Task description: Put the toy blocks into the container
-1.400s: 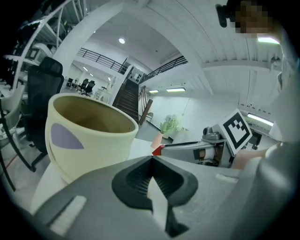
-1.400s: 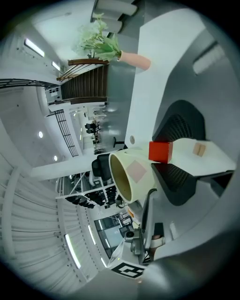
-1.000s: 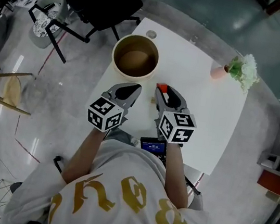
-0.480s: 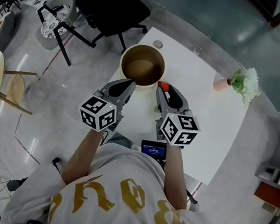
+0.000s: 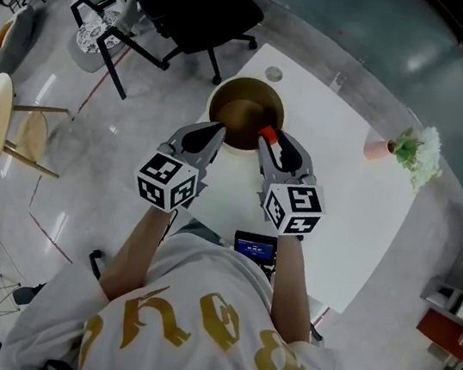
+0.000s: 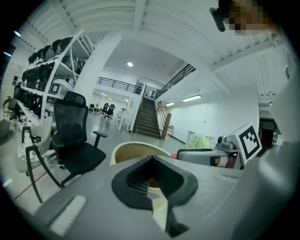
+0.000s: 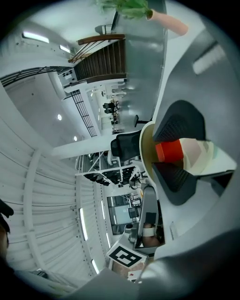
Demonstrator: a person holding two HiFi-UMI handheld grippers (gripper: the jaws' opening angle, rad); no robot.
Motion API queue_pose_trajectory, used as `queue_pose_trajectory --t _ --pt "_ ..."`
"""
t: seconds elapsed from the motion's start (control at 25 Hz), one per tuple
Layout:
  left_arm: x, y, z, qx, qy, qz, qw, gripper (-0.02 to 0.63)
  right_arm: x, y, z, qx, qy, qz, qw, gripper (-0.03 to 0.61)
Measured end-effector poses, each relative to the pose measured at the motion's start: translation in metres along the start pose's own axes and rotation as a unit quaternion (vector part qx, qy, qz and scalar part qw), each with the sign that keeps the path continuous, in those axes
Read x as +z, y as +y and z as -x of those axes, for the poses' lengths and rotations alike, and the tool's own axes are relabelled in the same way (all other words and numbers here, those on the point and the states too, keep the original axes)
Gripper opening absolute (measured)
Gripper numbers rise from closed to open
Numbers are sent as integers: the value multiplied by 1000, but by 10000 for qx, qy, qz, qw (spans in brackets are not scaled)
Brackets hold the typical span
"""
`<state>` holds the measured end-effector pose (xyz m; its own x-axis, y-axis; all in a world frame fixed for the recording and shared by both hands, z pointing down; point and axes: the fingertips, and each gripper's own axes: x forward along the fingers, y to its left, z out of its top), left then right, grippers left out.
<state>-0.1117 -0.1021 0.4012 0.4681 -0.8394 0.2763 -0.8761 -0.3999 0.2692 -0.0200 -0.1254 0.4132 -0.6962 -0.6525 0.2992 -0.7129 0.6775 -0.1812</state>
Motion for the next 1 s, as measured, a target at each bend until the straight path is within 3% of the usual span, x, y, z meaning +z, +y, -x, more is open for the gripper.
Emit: queue_pose_trajectory --t 1.0 --pt "-9 6 -15 103 195 -15 9998 2 -5 9 -16 499 -59 45 9987 149"
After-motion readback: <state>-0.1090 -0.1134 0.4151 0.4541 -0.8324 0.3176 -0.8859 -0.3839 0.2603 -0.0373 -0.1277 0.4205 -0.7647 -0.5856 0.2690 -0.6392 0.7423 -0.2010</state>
